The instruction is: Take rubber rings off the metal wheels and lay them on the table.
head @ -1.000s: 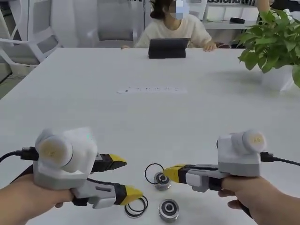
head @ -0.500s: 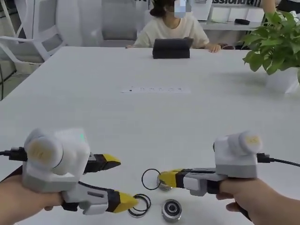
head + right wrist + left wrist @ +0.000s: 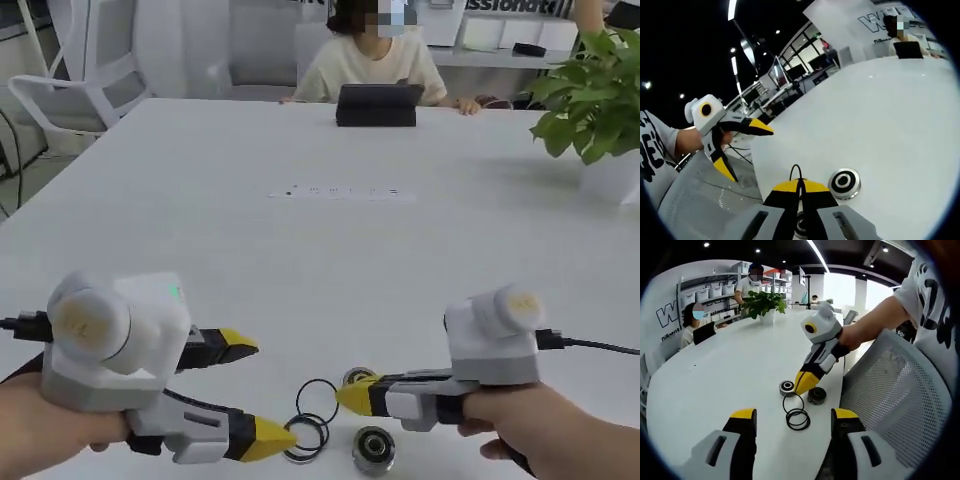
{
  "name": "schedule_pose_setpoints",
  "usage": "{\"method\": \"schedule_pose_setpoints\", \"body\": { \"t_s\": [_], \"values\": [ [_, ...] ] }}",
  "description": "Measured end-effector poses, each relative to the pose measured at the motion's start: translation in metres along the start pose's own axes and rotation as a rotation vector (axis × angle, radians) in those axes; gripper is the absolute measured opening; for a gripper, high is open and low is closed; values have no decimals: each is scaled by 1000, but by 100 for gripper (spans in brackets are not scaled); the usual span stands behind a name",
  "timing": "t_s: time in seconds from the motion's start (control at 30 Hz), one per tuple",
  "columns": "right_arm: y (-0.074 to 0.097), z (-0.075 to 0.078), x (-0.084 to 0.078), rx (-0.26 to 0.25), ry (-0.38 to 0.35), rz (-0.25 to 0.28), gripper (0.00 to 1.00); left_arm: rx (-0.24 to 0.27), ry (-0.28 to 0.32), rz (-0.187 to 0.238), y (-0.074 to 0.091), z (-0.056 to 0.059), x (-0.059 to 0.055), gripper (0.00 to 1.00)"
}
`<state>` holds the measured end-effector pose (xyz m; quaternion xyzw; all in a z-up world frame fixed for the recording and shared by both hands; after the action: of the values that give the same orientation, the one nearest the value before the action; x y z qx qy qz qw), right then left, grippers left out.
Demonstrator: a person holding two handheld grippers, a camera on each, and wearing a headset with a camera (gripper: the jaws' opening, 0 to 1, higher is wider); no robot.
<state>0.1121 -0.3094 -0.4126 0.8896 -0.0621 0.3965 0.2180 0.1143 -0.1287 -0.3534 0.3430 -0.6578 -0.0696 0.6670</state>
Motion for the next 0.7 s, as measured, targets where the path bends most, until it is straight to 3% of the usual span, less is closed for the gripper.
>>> {"method": "schedule_pose_setpoints", "body": {
  "t_s": [0.7],
  "values": [
    [-11, 5, -10, 5, -34, -90, 0, 11, 6, 5, 5, 0, -3, 57]
  ]
}}
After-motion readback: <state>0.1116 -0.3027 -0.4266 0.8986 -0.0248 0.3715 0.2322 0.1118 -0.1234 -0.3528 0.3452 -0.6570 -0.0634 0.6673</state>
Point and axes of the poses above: the centre of the closed fingertips' face, and the gripper's own axes: y roughly backward along the fingers, z roughly to its right, x roughly out of its top, the point moved 8 cm from there along y, roughly backward along the fingers, and after that the axes turned 9 degrees about x, right-handed, at the moved point
